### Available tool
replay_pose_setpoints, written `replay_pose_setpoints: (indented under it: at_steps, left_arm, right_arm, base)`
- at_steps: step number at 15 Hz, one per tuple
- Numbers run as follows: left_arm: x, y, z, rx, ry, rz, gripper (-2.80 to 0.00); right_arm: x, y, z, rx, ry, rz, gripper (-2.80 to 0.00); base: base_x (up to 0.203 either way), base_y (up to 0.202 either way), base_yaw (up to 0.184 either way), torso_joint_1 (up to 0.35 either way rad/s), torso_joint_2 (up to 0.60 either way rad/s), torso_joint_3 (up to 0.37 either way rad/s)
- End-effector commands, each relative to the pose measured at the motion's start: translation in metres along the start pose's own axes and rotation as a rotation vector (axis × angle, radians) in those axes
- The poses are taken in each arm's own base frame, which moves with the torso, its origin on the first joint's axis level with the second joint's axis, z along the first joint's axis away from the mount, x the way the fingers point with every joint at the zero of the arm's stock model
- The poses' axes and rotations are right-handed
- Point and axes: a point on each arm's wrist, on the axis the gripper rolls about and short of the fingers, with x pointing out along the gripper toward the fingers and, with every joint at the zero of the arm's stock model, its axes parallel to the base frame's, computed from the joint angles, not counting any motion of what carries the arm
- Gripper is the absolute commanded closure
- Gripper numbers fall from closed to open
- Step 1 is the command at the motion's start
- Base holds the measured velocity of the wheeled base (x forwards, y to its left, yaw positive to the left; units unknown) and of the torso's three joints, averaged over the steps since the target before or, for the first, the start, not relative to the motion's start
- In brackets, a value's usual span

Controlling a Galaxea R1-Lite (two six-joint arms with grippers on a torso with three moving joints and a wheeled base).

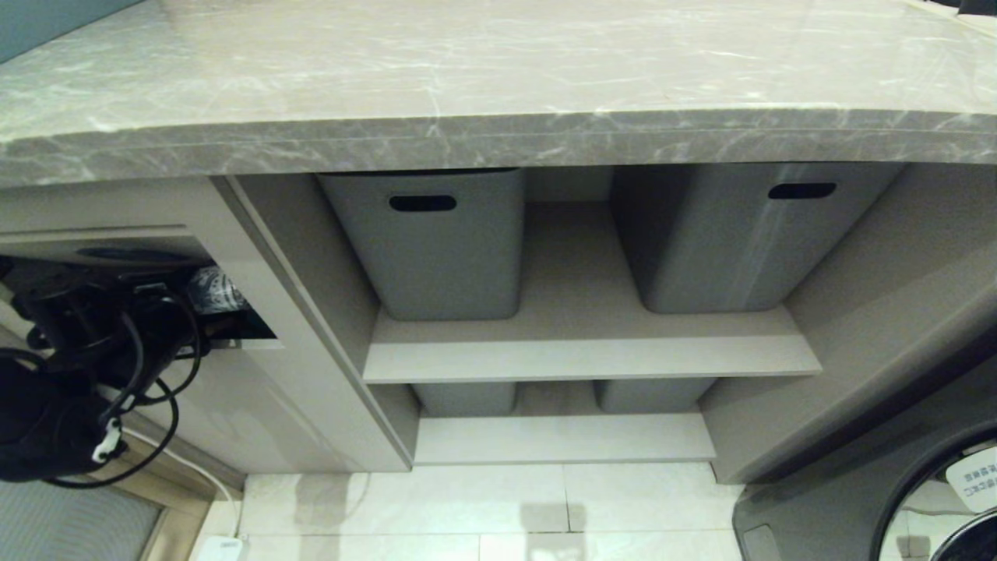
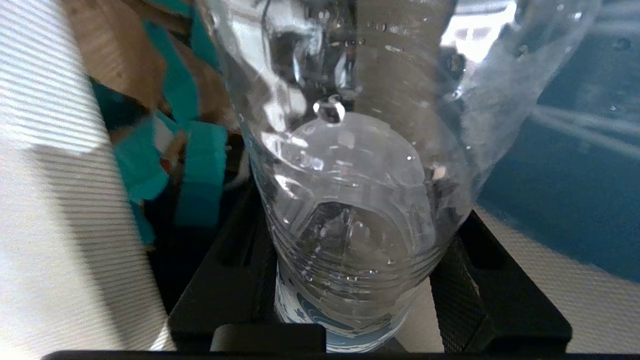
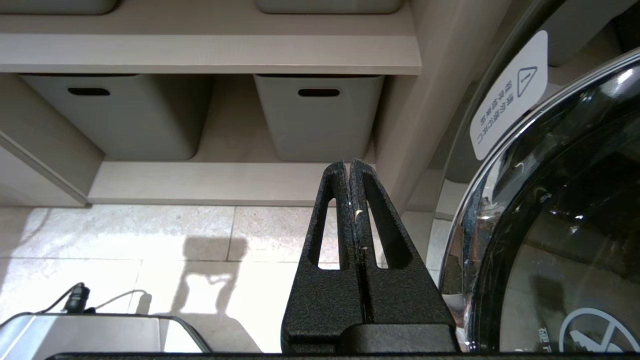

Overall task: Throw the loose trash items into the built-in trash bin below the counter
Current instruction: Put the garbage in the trash can

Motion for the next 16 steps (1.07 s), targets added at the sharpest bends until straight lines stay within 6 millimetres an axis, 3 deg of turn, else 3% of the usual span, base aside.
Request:
replay_pose_setpoints:
  at_steps: [1, 6, 7, 16]
  left_arm:
    - [0.0051, -0.0027, -0.0022, -0.012, 0.003, -0.016, 0.00]
    - [0.0066, 0.0031, -0.0036, -0.010, -0.020, 0.010, 0.00]
    - [0.0064, 0.0035, -0.0036, -0.009, -0.020, 0.012, -2.80]
    - [0.0132, 0.0001, -0.0050, -0.011, -0.017, 0.005, -2.80]
  right_arm:
    - [0.0000, 0.0000, -0.0001, 0.000, 0.001, 0.000, 0.00]
    - [0.0000, 0.0000, 0.0000, 0.000, 0.000, 0.000, 0.00]
    - [0.0000, 0.0000, 0.0000, 0.000, 0.000, 0.000, 0.00]
    - [0.0000, 0.0000, 0.0000, 0.000, 0.000, 0.000, 0.00]
  base:
    - [0.000, 0.000, 0.000, 0.000, 0.00, 0.000]
    - [0.000, 0.000, 0.000, 0.000, 0.00, 0.000]
    - [0.000, 0.000, 0.000, 0.000, 0.00, 0.000]
    - [0.000, 0.000, 0.000, 0.000, 0.00, 0.000]
